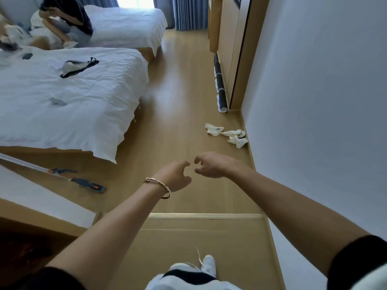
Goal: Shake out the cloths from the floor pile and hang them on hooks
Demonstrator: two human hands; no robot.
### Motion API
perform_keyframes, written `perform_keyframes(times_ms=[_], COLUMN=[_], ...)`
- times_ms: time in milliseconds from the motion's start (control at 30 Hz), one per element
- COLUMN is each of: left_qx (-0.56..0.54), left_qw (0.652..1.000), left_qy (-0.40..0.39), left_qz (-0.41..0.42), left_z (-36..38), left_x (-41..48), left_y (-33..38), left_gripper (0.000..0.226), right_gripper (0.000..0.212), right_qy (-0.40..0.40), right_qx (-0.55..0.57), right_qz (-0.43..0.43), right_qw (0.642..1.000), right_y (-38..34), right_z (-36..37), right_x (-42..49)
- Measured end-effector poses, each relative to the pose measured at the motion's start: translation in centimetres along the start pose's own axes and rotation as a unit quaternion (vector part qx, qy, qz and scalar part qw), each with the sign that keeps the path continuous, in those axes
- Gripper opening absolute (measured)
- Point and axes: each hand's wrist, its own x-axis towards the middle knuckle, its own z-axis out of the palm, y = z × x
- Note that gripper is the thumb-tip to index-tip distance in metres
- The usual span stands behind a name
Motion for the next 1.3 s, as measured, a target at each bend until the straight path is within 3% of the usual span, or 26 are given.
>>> perform_keyframes(times_ms=[433, 633, 833, 967, 1067, 1300], left_qx=[0.018, 0.016, 0.030, 0.024, 0.023, 0.036], left_qw=[0.999, 0.997, 0.995, 0.994, 0.993, 0.990], left_qy=[-0.031, -0.024, -0.032, -0.044, -0.035, -0.051], left_qz=[0.033, 0.076, 0.089, 0.095, 0.109, 0.129], left_z=[-5.0, -11.2, -17.0, -18.3, -19.3, -20.4], left_x=[19.0, 31.3, 42.4, 47.1, 50.6, 58.6], left_y=[1.7, 1.0, -0.8, -0.9, -0.2, 2.1], left_gripper=[0.058, 0.057, 0.054, 0.053, 0.052, 0.050], right_gripper=[0.046, 0.046, 0.030, 0.015, 0.034, 0.035], right_qy=[-0.043, -0.017, 0.026, 0.012, 0.018, 0.014], right_qx=[0.011, -0.005, 0.039, 0.038, 0.072, 0.086], right_qz=[0.052, 0.080, 0.111, 0.126, 0.145, 0.153], right_qw=[0.998, 0.997, 0.993, 0.991, 0.987, 0.984], right_y=[7.8, 10.4, 11.7, 13.1, 15.1, 20.9], right_z=[-7.8, -15.4, -23.0, -25.0, -27.2, -29.6], right_x=[13.4, 23.5, 33.0, 36.3, 38.4, 44.7])
